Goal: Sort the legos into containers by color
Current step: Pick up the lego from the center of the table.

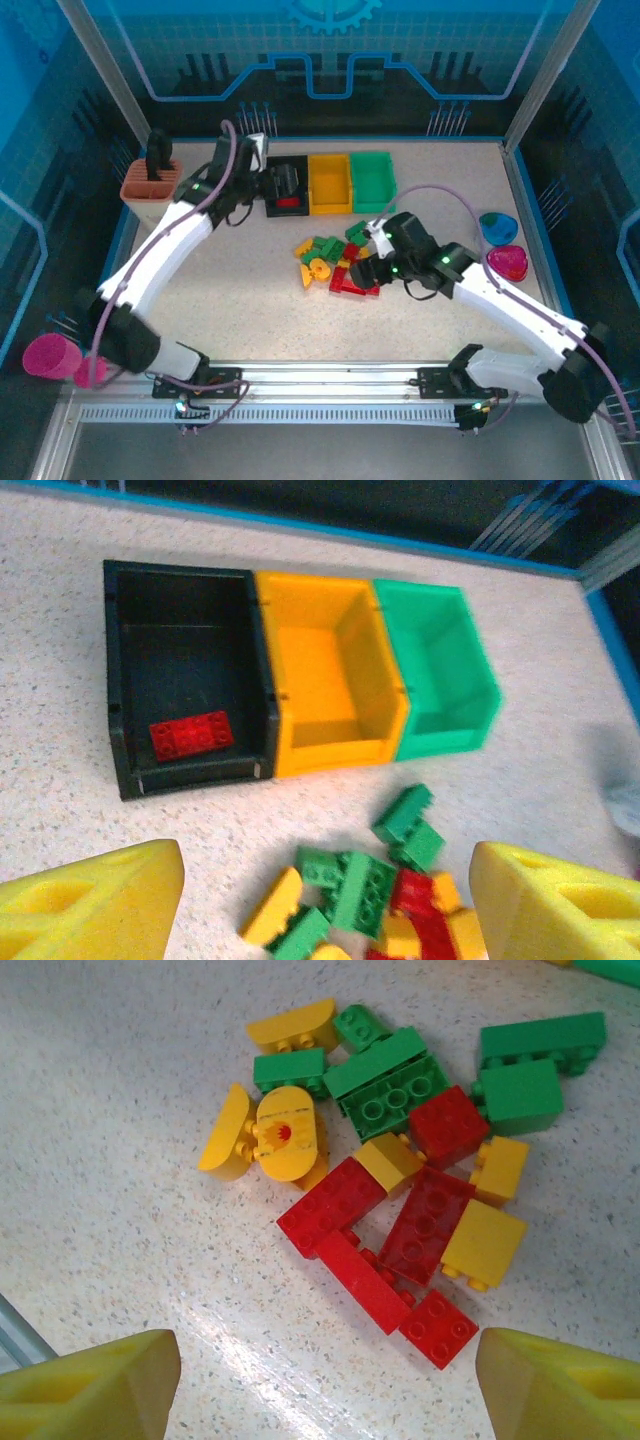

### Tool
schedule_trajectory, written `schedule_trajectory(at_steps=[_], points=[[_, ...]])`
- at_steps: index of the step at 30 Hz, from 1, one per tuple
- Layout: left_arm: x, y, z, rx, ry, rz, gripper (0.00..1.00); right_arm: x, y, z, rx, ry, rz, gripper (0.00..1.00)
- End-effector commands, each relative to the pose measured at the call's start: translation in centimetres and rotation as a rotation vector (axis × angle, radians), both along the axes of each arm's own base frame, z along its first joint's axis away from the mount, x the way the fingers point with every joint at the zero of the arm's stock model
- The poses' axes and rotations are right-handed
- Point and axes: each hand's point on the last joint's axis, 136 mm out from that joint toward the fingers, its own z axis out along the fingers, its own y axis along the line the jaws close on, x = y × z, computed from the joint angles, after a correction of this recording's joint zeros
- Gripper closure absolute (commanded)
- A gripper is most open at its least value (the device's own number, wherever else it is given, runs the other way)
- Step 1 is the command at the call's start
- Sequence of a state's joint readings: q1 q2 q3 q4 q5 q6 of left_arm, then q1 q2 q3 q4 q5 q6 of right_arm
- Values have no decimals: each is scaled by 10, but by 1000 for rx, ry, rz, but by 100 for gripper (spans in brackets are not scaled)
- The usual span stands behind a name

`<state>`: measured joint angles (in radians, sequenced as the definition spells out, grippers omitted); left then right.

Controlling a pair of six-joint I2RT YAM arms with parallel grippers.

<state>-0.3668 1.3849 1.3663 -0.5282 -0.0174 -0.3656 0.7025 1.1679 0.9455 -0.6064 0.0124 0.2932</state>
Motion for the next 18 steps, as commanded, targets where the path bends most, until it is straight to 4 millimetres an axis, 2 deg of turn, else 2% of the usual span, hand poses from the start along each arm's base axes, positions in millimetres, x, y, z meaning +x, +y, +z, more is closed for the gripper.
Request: schedule_trajectory(at_steps=[1, 4, 8, 14, 18], points=[[-35, -3, -19, -16, 19, -39, 24, -8, 3, -20, -155, 44, 31, 23], [-67, 3, -31, -37, 24, -46, 24, -8, 20, -36, -244, 45, 82, 25], [-104, 3, -50, -55, 35, -77, 25, -2, 32, -61, -351, 83, 151, 31], [-139, 11, -72, -80, 69, -87, 25, 11, 25, -88, -548, 98, 241, 42], [-152, 17, -73, -101, 63, -78, 25, 16, 23, -100, -604, 115, 279, 43]])
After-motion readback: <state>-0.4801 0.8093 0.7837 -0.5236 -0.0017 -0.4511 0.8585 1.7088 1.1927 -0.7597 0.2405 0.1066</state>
